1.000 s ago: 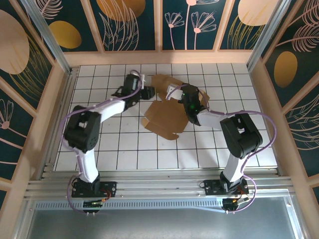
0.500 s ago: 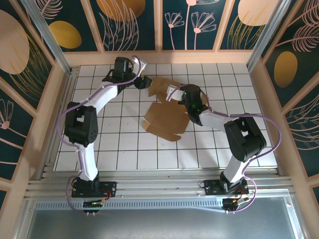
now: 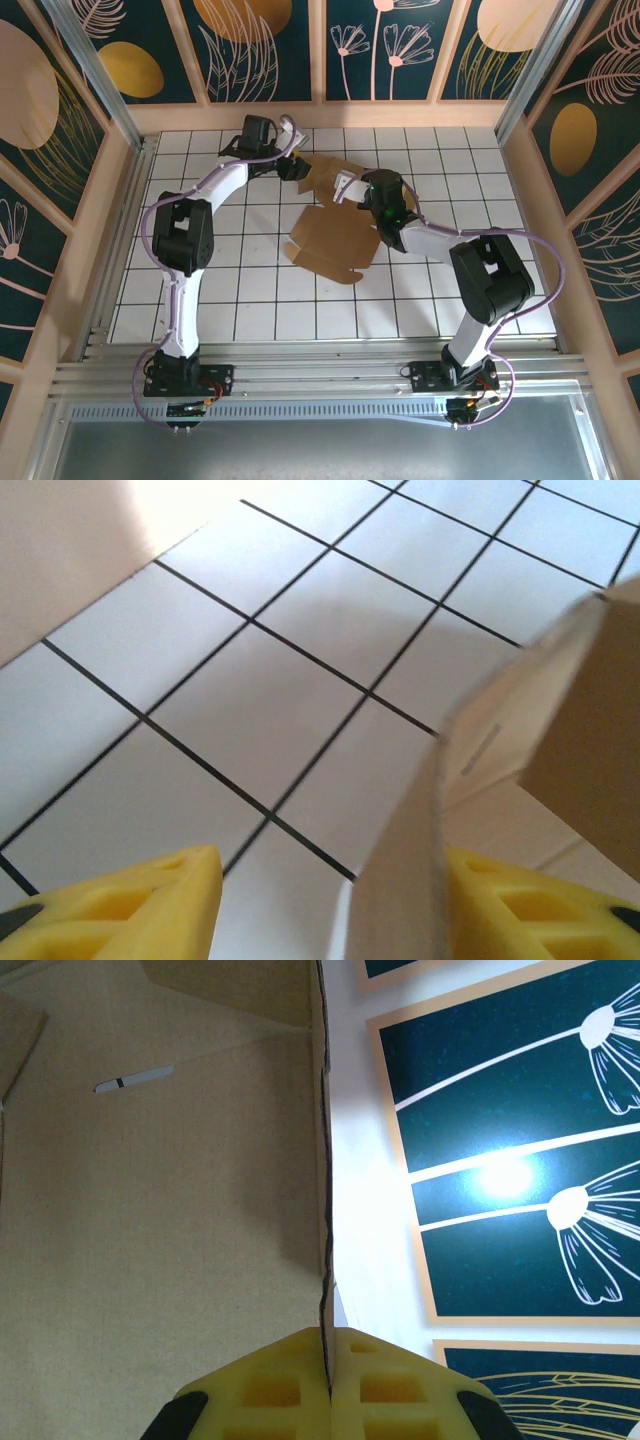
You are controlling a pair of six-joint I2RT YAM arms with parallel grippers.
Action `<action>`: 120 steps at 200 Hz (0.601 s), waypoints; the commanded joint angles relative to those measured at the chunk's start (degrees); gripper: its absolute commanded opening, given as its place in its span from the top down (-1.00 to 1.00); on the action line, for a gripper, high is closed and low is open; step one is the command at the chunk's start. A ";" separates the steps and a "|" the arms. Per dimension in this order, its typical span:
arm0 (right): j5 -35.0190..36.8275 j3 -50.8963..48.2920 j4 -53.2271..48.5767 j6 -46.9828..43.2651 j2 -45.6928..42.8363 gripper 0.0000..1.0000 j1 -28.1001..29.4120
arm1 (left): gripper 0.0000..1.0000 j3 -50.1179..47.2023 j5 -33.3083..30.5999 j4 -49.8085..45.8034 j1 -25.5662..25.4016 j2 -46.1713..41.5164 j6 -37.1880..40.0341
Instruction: Fold the paper box
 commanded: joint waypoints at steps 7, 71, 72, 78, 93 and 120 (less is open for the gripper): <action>-0.50 -0.60 -0.53 0.43 -0.79 1.00 -0.09 | 0.04 4.07 1.74 -4.19 -0.40 3.39 -0.11; 4.33 -1.49 3.12 -3.30 2.67 1.00 1.34 | 1.00 -6.34 0.98 -0.27 -5.96 -5.21 -1.25; 4.44 -1.48 3.23 -3.38 2.72 1.00 1.37 | 1.00 -6.59 0.91 -0.07 -6.00 -5.43 -1.43; 5.31 -1.61 3.98 -4.26 3.25 1.00 1.63 | 1.00 -8.05 0.78 1.38 -6.04 -6.72 -2.56; 7.11 -2.28 6.73 -6.98 4.51 1.00 1.84 | 1.00 -12.14 -1.21 5.12 -6.03 -10.27 -4.61; 9.35 -3.04 11.79 -10.93 6.82 1.00 3.84 | 1.00 -17.33 -1.92 9.14 -6.16 -15.09 -6.47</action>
